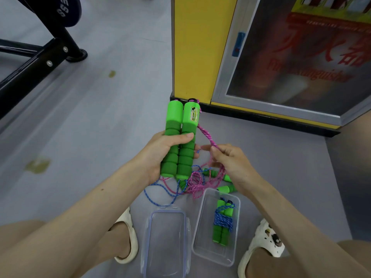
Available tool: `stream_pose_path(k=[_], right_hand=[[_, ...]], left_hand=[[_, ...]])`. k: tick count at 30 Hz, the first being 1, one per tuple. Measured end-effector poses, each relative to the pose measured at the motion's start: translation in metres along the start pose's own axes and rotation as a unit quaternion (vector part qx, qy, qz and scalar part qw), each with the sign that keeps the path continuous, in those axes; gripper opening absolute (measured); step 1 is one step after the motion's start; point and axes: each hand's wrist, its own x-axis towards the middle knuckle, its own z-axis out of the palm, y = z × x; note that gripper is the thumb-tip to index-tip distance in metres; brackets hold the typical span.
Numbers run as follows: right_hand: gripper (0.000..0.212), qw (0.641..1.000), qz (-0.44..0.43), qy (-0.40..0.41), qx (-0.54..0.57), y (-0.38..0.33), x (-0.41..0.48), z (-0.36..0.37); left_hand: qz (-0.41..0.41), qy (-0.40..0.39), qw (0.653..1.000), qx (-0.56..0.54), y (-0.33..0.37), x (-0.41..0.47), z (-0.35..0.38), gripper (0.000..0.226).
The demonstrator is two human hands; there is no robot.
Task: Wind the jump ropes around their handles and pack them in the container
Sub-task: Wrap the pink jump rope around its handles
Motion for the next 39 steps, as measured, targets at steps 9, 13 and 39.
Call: stream_pose_path(k=[9, 13, 39], right_hand=[[0.013, 0.989, -0.005, 0.045, 0.137, -0.004, 0.0, -0.007], [0.017, 0.993, 0.067, -0.044, 0.091, -0.003, -0.003, 0.0], [0.032, 0.981, 0.122, -0.129, -0.081, -0.026, -0.019, -0.002]], left_hand=[[-0.015, 0.036, 0.999, -0.003, -0.001, 0.004, -0.004, 0.019], [0.004, 0.094, 0.995, 0.024, -0.004, 0.001, -0.001, 0.015], [0.183, 0.222, 0.8, 0.527, -0.038, 0.012, 0.008, 0.026]])
